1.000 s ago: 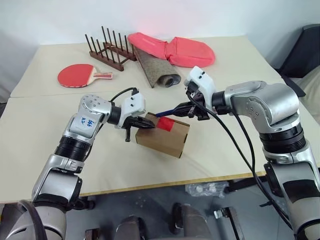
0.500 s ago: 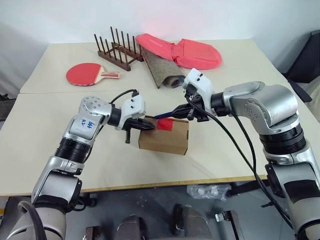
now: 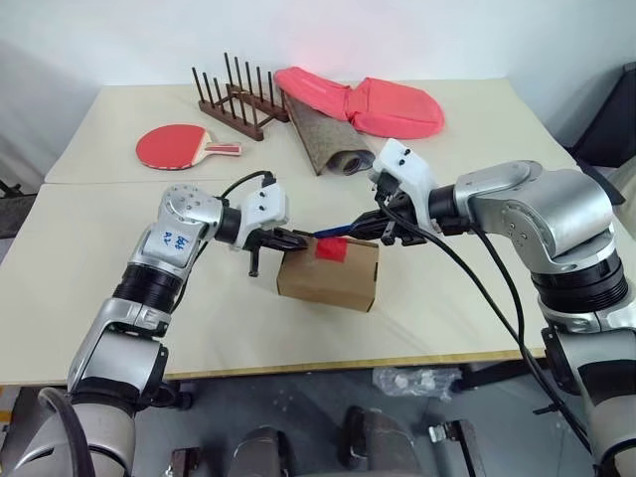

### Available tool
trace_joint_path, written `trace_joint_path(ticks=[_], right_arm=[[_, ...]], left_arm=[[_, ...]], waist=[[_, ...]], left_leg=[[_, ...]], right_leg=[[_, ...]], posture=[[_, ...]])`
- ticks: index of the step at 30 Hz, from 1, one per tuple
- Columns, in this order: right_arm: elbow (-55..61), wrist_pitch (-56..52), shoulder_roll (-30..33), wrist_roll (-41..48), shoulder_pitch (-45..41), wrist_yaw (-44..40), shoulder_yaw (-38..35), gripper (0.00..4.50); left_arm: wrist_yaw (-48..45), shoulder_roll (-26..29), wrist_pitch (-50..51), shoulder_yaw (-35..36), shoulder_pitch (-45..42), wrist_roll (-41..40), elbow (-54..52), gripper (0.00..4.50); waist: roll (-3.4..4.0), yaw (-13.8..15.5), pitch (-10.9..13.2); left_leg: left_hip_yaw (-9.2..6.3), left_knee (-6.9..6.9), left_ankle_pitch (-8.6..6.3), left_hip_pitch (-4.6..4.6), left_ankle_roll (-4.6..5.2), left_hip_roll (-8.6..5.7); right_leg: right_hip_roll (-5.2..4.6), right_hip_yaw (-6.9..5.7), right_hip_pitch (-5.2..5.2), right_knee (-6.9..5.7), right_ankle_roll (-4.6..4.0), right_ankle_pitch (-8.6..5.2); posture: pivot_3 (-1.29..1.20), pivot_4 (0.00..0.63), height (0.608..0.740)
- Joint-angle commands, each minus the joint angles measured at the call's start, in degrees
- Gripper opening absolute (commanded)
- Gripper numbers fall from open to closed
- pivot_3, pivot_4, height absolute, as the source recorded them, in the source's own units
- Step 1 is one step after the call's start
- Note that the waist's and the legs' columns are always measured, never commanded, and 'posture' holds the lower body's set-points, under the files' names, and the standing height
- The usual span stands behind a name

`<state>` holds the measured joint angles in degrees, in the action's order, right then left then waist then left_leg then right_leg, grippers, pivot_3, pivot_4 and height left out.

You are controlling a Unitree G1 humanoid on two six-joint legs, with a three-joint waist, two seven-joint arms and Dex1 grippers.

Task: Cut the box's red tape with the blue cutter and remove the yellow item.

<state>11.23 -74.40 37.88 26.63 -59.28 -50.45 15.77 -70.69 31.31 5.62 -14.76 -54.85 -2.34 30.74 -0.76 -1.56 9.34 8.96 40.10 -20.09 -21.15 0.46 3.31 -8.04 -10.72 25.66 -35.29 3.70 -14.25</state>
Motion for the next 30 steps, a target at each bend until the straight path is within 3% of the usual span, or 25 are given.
trace_joint_path(ticks=[1,8,12,19,30], right_arm=[[1.60,-1.57,-0.01,2.01,0.81,-0.40,-0.08,0.16],[0.95,-1.68,0.15,2.32,0.75,0.29,-0.60,0.16],[0.04,-1.46,0.08,2.51,0.46,0.52,-0.60,0.16],[-0.63,-1.32,-0.22,2.82,0.20,0.74,-0.69,0.16],[0.06,-2.26,-0.15,3.70,0.22,1.52,-0.89,0.16]], left_arm=[[-1.10,0.73,2.09,0.33,-1.19,0.31,-0.89,0.00],[-4.85,4.78,22.09,6.29,-2.19,-9.13,-14.93,0.00],[-8.72,9.89,32.45,4.52,3.89,-13.25,-27.02,0.00],[-9.13,14.35,39.33,1.12,8.02,-14.17,-35.24,0.00],[-8.93,16.21,34.27,-5.16,11.24,-10.05,-34.69,0.00]], waist=[[0.00,-0.01,0.00],[0.01,-0.14,0.03],[0.05,-0.14,0.05],[0.05,0.12,0.11],[0.05,0.05,0.12]], left_leg=[[0.01,0.00,0.00,0.01,0.00,0.00],[0.17,-0.02,0.00,-0.11,-0.01,0.12],[0.23,-0.02,-0.02,-0.06,-0.04,0.17],[0.34,0.02,-0.04,-0.10,-0.08,0.28],[0.92,-0.03,-0.07,-0.11,-0.13,0.28]], right_leg=[[0.00,0.00,0.01,0.00,0.00,0.00],[0.13,0.14,0.24,-0.05,0.00,0.00],[0.19,0.22,0.24,-0.05,0.00,0.00],[0.34,0.36,0.36,-0.08,-0.08,-0.04],[0.43,0.91,0.83,-0.26,-0.08,-0.04]], posture=[[0.00,0.150,0.740],[0.00,0.150,0.740],[0.00,0.150,0.740],[0.00,0.150,0.740],[0.00,0.150,0.740]])
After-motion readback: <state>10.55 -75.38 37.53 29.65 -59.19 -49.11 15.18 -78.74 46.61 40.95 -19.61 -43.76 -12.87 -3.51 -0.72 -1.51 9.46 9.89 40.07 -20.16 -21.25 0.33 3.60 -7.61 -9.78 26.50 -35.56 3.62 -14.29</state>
